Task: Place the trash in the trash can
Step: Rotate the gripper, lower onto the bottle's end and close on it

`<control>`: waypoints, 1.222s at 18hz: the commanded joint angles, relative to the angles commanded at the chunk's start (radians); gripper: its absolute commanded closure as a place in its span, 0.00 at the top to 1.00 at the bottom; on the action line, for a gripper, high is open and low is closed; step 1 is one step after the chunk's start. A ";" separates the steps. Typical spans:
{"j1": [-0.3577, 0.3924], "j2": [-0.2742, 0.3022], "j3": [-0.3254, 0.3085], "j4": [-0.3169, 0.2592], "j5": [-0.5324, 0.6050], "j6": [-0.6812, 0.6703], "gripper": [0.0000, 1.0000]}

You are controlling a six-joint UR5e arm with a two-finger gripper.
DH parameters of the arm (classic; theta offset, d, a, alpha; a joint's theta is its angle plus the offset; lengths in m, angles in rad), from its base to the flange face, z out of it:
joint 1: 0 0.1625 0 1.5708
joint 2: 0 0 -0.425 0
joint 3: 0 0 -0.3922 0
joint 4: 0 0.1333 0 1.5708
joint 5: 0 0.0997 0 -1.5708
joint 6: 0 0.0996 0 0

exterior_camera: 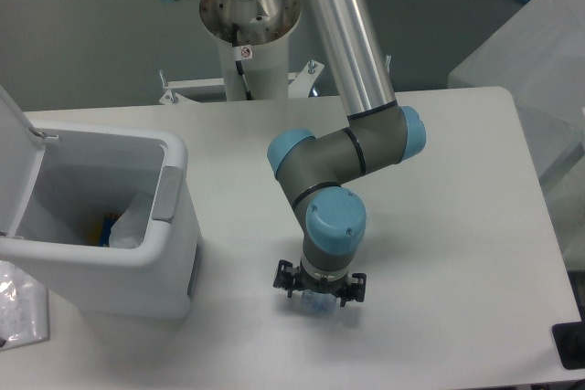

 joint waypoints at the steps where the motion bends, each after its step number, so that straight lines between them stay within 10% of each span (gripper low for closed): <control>1: 0.000 0.005 -0.002 0.000 0.002 0.000 0.83; 11: 0.000 0.006 0.000 -0.002 0.032 -0.002 0.59; 22: 0.012 0.073 0.034 -0.003 0.022 0.000 0.55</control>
